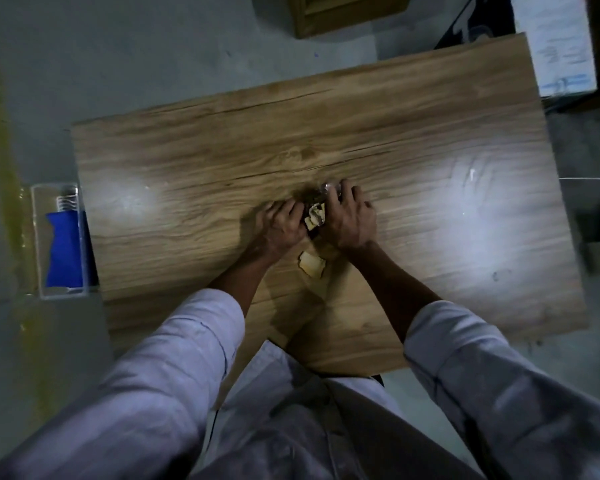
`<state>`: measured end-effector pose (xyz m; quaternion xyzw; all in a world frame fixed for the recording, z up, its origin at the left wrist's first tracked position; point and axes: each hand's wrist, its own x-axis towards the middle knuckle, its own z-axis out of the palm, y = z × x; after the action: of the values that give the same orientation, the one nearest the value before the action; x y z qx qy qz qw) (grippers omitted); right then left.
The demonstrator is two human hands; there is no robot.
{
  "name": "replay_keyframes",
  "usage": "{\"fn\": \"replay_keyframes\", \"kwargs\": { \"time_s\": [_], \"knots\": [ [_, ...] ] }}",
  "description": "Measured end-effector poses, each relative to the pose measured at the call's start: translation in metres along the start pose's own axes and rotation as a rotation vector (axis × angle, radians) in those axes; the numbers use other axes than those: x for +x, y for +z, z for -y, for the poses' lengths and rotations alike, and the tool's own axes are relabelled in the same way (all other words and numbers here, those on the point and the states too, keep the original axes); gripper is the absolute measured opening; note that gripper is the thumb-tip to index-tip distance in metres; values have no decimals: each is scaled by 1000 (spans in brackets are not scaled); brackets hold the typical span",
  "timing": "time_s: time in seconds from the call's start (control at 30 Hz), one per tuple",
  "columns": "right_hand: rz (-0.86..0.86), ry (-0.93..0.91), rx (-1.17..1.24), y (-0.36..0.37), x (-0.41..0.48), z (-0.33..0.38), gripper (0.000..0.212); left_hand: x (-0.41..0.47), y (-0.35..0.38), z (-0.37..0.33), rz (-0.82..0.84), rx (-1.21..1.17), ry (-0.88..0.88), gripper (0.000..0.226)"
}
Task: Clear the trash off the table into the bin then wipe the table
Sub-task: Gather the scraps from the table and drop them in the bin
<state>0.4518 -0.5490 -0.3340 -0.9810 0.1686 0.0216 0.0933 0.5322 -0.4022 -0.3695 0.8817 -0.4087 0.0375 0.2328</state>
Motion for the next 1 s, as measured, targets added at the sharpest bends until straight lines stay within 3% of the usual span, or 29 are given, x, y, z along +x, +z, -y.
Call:
{"fn": "replay_keyframes", "kwargs": {
  "time_s": [0.07,0.13,0.27,0.33,0.4,0.5,0.6,0.67,0.8,1.0],
  "knots": [
    [31,-11,51,-6,1,4,57,3,-3,0,86,-41,-88,22],
    [129,9,141,-16,3,9,61,7,-11,-1,29,-123,-200,26],
    [290,156,435,-42,2,5,67,26,-43,-16,-102,-362,-647,49],
    [292,169,540,-52,-15,6,70,26,-51,-12,-218,-623,-970,53],
    [279,148,541,-52,-44,15,73,18,-59,-2,-363,-938,-1232,42],
    [173,29,445,-30,-88,35,72,-2,-72,-3,-465,-1260,-1455,38],
    [137,-36,238,-10,-111,52,57,-21,-76,-12,-563,-1298,-1471,39],
    [89,-53,165,-1,-117,61,49,-31,-83,-19,-535,-1260,-1475,24],
    [48,-98,152,2,-110,63,56,-44,-84,-17,-465,-1133,-1432,24],
    [141,-64,76,-12,-86,69,68,-47,-83,-19,-321,-947,-1305,25]
  ]
}}
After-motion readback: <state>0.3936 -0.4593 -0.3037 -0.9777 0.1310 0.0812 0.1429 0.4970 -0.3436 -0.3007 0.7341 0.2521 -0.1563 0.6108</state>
